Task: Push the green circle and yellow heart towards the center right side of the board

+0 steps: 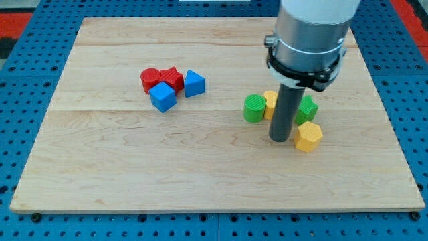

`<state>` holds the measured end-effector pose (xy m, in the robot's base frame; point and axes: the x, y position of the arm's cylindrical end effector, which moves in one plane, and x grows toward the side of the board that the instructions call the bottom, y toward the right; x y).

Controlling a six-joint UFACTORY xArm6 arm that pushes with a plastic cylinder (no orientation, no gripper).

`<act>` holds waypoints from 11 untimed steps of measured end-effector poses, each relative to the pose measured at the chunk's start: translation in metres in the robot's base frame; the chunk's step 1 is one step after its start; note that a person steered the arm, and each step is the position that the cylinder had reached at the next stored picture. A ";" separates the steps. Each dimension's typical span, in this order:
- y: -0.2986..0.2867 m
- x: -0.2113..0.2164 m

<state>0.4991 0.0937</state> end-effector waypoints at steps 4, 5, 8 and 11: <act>-0.073 -0.040; -0.037 -0.046; 0.034 -0.057; 0.030 -0.068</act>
